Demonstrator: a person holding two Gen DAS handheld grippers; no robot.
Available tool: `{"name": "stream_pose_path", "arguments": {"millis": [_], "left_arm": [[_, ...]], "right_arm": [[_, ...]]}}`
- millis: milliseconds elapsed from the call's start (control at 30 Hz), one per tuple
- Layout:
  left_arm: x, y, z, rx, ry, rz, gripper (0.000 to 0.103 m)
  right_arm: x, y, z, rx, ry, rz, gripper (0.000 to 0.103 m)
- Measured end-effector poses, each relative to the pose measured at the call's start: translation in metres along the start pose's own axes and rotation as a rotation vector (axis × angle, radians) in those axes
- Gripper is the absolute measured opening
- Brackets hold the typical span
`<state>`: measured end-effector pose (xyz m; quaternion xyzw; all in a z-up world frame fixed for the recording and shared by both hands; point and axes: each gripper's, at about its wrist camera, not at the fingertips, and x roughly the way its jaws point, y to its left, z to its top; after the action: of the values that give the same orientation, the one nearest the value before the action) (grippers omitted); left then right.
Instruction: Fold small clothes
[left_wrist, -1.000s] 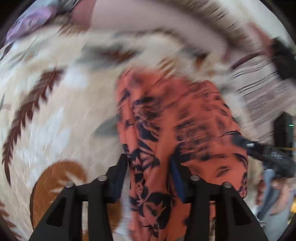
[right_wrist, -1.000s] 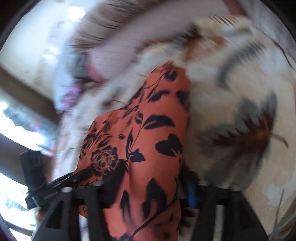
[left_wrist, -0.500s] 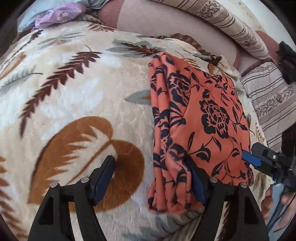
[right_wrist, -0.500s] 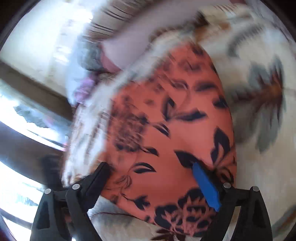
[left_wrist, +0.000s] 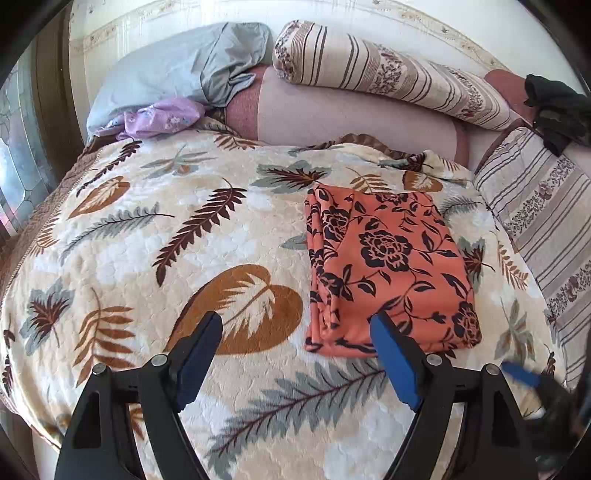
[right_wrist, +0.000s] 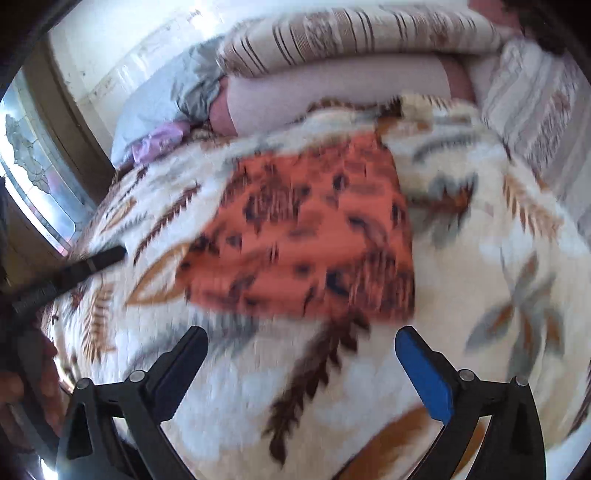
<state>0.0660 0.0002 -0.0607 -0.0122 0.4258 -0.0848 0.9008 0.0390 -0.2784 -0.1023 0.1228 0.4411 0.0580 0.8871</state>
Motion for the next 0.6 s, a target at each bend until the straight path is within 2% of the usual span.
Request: {"name": "stream_pose_path", "arguments": {"millis": [100, 167, 267, 300, 367, 400, 467, 533, 600], "left_arm": [[-0.021, -0.006, -0.007, 0.017, -0.031, 0.019, 0.083], [-0.041, -0.013, -0.012, 0.04, -0.074, 0.041, 0.083], [-0.083, -0.024, -0.014, 0.085, -0.199, 0.048, 0.086], [-0.096, -0.028, -0.013, 0.095, -0.237, 0.049, 0.099], [-0.108, -0.033, -0.01, 0.094, -0.27, 0.064, 0.103], [-0.107, -0.034, -0.009, 0.086, -0.255, 0.062, 0.103], [-0.097, -0.034, -0.008, 0.064, -0.199, 0.062, 0.103], [-0.081, -0.034, -0.009, 0.041, -0.11, 0.099, 0.103], [-0.073, -0.034, -0.012, 0.045, -0.082, 0.12, 0.103]], "right_arm": [[0.011, 0.004, -0.04, 0.01, 0.107, 0.014, 0.103], [0.008, 0.011, -0.056, -0.034, 0.115, -0.023, 0.103], [-0.026, 0.012, -0.049, -0.049, 0.015, -0.05, 0.103], [-0.041, 0.012, -0.04, -0.045, -0.033, -0.061, 0.103], [-0.072, 0.011, -0.021, -0.038, -0.137, -0.078, 0.103], [-0.085, 0.011, -0.012, -0.044, -0.176, -0.087, 0.103], [-0.093, 0.014, -0.001, -0.075, -0.184, -0.136, 0.103], [-0.08, 0.015, 0.001, -0.118, -0.108, -0.191, 0.103], [-0.063, 0.011, -0.006, -0.128, -0.012, -0.22, 0.103]]}}
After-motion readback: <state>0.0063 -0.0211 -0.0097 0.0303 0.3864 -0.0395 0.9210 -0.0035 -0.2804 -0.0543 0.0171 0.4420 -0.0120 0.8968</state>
